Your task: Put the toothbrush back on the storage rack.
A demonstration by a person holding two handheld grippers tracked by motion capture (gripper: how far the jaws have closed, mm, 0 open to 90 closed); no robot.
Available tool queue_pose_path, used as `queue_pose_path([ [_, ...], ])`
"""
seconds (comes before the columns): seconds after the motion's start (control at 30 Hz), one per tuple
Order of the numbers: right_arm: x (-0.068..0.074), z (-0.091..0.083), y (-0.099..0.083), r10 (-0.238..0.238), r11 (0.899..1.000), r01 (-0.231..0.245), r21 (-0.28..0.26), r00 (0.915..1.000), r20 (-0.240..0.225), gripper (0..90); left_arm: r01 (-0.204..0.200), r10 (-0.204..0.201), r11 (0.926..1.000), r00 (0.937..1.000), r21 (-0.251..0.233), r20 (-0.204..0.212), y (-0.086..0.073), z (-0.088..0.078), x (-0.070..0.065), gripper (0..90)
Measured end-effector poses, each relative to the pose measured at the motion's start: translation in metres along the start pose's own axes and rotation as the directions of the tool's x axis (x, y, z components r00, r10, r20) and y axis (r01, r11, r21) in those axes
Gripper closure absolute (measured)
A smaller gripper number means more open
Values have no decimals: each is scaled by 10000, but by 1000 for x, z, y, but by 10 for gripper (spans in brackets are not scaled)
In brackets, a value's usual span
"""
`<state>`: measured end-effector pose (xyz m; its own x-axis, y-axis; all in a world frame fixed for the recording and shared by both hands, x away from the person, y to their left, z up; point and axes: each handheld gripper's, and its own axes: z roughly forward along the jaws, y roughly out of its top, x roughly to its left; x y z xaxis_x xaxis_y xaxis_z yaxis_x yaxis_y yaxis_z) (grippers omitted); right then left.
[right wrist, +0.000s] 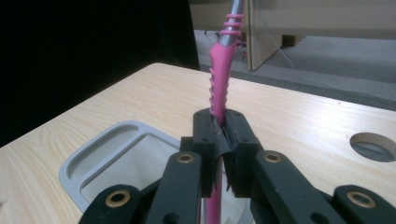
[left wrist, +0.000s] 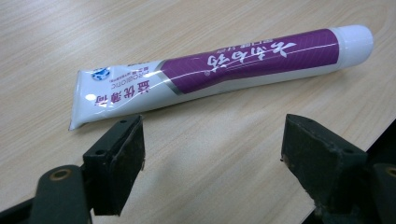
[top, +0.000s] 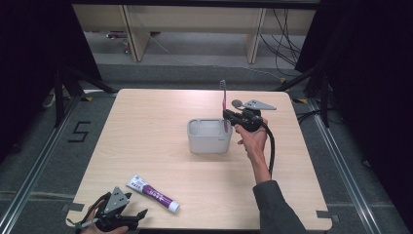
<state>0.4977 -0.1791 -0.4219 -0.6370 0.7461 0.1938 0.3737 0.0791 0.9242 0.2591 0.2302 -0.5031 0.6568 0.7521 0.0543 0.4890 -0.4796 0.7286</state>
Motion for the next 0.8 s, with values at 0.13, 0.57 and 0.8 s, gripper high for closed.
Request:
queue_pose_path([
  [0.13,-2,3,-4,-117,9998,118,186,9999,-71,844,-164,164,9998,9998,104,64,0,-1,1,213],
  [0.57,-1,7,-14,-8,9986,4,533,10000,75,842,34,-33,10000,9999,-21,118,0,0,-1,213],
  [0.8,-4,7,-17,-205,9978,199,632,9998,80,838,37,-36,10000,9998,-64,177,-1,1,-1,213],
])
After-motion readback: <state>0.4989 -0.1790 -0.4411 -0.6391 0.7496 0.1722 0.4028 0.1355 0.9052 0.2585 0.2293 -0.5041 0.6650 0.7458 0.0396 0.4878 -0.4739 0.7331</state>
